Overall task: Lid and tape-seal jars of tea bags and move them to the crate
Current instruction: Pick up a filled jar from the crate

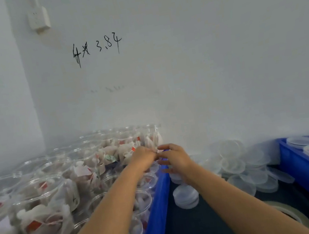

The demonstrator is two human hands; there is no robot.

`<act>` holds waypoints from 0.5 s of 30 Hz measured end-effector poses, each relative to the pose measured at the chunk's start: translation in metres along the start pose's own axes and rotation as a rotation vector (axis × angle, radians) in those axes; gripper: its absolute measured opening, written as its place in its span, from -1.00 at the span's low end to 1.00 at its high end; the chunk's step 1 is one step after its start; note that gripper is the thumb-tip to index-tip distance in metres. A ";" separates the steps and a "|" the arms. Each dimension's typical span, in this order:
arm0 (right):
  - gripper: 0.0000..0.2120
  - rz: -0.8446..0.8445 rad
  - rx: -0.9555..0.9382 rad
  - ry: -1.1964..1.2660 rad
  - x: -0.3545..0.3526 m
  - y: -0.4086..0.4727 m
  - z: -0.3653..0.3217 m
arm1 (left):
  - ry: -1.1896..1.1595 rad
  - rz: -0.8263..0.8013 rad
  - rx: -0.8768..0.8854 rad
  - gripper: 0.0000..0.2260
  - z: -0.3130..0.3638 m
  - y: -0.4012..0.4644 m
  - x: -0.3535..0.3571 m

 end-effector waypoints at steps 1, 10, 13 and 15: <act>-0.77 -0.017 0.023 0.027 0.007 0.010 0.003 | -0.058 0.049 -0.048 -0.86 -0.012 0.009 -0.009; -0.66 0.026 0.116 0.013 0.037 0.102 0.045 | -0.311 0.239 -0.210 -0.56 -0.084 0.065 -0.047; -0.64 0.011 0.097 -0.004 0.052 0.124 0.050 | -0.278 0.292 -0.210 -0.58 -0.095 0.083 -0.050; -0.65 -0.013 0.074 -0.031 0.064 0.133 0.050 | -0.264 0.323 -0.221 -0.60 -0.100 0.093 -0.050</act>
Point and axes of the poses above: each hand's wrist, its own y-axis towards the middle knuckle, its own x-axis out of the palm, z = x × y, the point moved 7 cm from there along y, towards the middle knuckle, and after that the axes turned 2 degrees about z, right-handed, at the moved point
